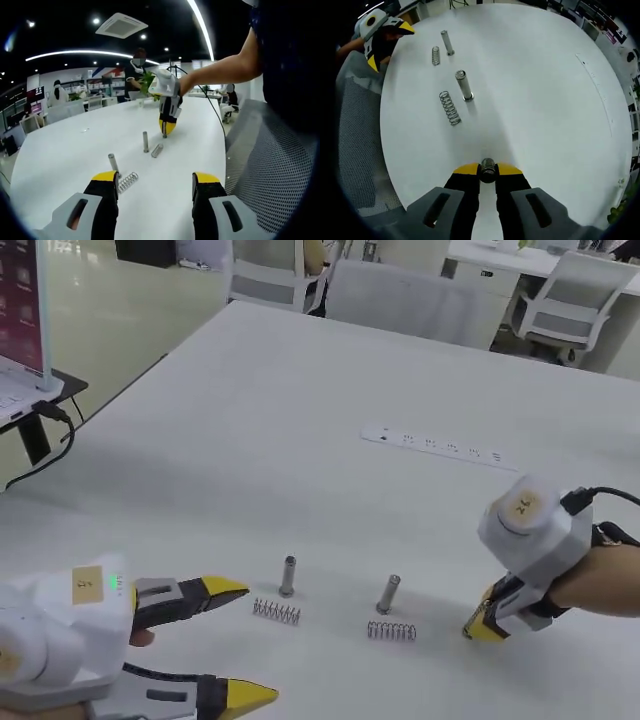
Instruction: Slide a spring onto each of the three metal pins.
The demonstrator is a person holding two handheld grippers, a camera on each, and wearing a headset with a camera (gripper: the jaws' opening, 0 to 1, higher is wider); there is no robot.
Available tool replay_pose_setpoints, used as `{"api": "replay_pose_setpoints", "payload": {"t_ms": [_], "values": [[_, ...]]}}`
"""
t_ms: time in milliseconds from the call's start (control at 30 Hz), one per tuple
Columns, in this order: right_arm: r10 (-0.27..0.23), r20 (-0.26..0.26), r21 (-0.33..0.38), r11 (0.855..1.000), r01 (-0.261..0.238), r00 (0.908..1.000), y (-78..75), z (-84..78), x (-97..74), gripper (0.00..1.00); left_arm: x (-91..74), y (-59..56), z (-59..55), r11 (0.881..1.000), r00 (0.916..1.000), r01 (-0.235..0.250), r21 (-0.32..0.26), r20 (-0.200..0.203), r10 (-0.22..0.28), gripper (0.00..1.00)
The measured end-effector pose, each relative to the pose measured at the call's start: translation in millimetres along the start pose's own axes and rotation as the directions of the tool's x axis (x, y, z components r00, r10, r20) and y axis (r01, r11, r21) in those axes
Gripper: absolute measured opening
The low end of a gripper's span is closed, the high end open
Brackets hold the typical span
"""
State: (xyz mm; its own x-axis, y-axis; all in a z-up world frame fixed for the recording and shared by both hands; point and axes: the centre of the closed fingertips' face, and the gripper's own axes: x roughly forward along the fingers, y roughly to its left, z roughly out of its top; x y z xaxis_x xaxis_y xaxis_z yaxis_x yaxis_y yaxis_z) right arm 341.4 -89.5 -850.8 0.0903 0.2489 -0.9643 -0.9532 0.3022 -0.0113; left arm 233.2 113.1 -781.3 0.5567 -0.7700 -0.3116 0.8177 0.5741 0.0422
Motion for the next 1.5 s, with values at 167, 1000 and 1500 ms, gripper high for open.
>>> {"api": "replay_pose_setpoints", "payload": {"t_ms": [167, 1000, 1500], "values": [[-0.002, 0.003, -0.001, 1.0, 0.002, 1.0, 0.1, 0.2, 0.3, 0.09, 0.1, 0.6, 0.4, 1.0, 1.0, 0.0, 0.001, 0.003, 0.0, 0.54], [-0.061, 0.089, 0.051, 0.997, 0.056, 0.9942, -4.9, -8.0, -7.2, 0.29, 4.0, 0.1, 4.6, 1.0, 1.0, -0.001, -0.004, 0.002, 0.001, 0.56], [-0.118, 0.148, 0.109, 0.989, 0.103, 0.982, -2.1, -21.5, -20.3, 0.31, 2.1, 1.9, 4.8, 1.0, 1.0, -0.008, -0.013, 0.002, 0.008, 0.56]]}}
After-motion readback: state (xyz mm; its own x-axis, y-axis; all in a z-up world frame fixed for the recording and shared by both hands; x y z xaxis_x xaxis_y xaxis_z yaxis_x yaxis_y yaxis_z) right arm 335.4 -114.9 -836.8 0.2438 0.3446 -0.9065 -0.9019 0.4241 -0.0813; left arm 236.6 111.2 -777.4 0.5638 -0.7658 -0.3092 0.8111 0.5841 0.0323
